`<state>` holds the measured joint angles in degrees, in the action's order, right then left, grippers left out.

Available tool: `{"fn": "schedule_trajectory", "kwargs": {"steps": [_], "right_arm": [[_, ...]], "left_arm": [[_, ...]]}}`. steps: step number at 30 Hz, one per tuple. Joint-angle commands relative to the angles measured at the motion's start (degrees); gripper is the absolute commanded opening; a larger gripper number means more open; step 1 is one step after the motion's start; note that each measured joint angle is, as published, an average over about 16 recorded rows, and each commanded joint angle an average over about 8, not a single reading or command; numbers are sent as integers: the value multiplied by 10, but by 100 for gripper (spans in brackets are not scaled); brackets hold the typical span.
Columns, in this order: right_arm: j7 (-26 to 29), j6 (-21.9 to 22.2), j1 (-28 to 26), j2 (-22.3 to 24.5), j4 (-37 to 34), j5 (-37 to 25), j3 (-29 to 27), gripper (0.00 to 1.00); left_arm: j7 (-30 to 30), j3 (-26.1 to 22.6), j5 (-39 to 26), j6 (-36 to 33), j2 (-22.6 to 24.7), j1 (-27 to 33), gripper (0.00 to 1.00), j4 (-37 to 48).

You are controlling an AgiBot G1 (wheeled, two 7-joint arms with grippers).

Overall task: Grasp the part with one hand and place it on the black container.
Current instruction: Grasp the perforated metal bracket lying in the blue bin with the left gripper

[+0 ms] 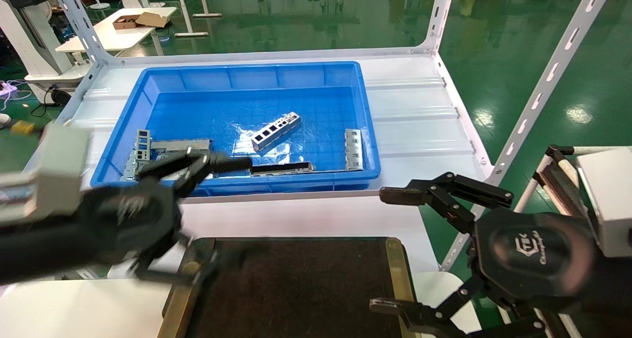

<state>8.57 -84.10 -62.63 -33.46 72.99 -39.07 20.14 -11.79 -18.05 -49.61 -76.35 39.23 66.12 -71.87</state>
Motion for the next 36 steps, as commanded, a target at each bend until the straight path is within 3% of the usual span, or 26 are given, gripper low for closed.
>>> {"fn": "schedule_trajectory", "kwargs": {"steps": [1, 10, 22, 23, 24, 25, 30, 31, 32, 33, 36], "right_arm": [[0, 0, 0, 0, 0, 0, 0, 100], [0, 0, 0, 0, 0, 0, 0, 100], [0, 0, 0, 0, 0, 0, 0, 100], [0, 0, 0, 0, 0, 0, 0, 95], [0, 0, 0, 0, 0, 0, 0, 82], [0, 0, 0, 0, 0, 0, 0, 70], [0, 0, 0, 0, 0, 0, 0, 7], [0, 0, 0, 0, 0, 0, 0, 0], [0, 0, 0, 0, 0, 0, 0, 0], [0, 0, 0, 0, 0, 0, 0, 0], [0, 0, 0, 0, 0, 0, 0, 0]], "left_arm": [[-4, -5, -18, 24, 11, 11, 100, 1], [-13, -59, -138, 125, 108, 93, 100, 110], [43, -98, -242, 289, 276, 200, 100, 388], [51, -99, -246, 301, 288, 207, 100, 411], [59, -99, -249, 313, 300, 214, 100, 434], [67, -100, -251, 324, 311, 220, 93, 455], [104, -97, -255, 369, 354, 246, 30, 547], [111, -97, -255, 375, 360, 249, 18, 561], [116, -96, -254, 379, 366, 253, 5, 573], [121, -95, -253, 383, 370, 256, 0, 585], [134, -95, -249, 388, 378, 262, 0, 611]]}}
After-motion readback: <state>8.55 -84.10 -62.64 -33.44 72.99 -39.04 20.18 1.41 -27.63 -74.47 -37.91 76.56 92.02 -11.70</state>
